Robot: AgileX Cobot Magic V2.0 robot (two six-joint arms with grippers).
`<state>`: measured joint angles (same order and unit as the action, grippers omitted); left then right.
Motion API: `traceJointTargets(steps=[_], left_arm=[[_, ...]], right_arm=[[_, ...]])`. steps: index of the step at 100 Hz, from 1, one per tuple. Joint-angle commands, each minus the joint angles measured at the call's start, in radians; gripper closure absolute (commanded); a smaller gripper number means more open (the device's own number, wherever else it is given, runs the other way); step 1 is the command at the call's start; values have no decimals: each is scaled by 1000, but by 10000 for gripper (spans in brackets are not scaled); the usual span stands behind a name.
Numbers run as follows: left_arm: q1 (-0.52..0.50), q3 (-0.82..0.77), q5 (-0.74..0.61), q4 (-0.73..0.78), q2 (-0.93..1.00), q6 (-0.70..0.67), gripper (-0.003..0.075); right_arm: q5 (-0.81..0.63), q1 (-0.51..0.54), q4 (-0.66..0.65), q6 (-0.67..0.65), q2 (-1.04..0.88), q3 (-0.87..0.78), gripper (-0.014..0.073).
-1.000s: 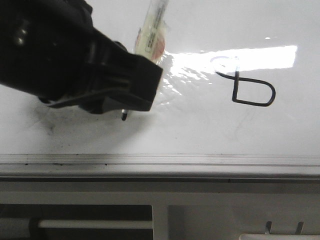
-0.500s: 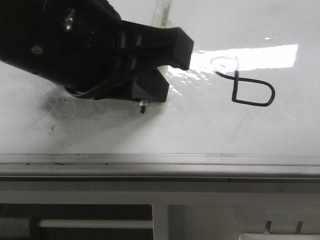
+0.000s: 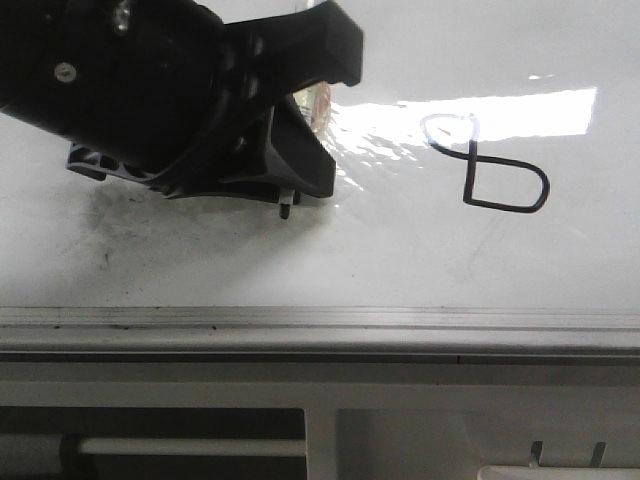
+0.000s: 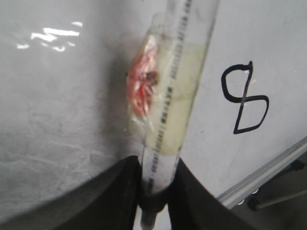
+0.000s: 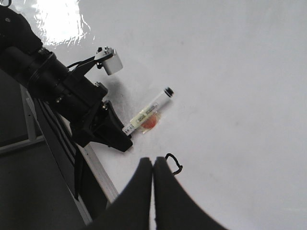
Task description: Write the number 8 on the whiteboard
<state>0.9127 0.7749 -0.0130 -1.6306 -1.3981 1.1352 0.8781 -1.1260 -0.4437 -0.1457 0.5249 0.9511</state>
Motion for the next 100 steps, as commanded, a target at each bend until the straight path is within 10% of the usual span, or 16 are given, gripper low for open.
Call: traceJointTargets(steps=[1, 46, 82, 100], left_arm=[[-33, 19, -159, -7, 8, -3, 451], [-31, 16, -159, -7, 39, -1, 126], [-31, -184, -162, -4, 385, 46, 148], [-31, -310, -109, -4, 612, 51, 451]], right_arm=[[-73, -1, -23, -2, 11, 27, 645], [-33, -1, -19, -2, 11, 27, 645], [56, -1, -107, -101, -284, -175, 635], [63, -1, -83, -101, -485, -340, 636]])
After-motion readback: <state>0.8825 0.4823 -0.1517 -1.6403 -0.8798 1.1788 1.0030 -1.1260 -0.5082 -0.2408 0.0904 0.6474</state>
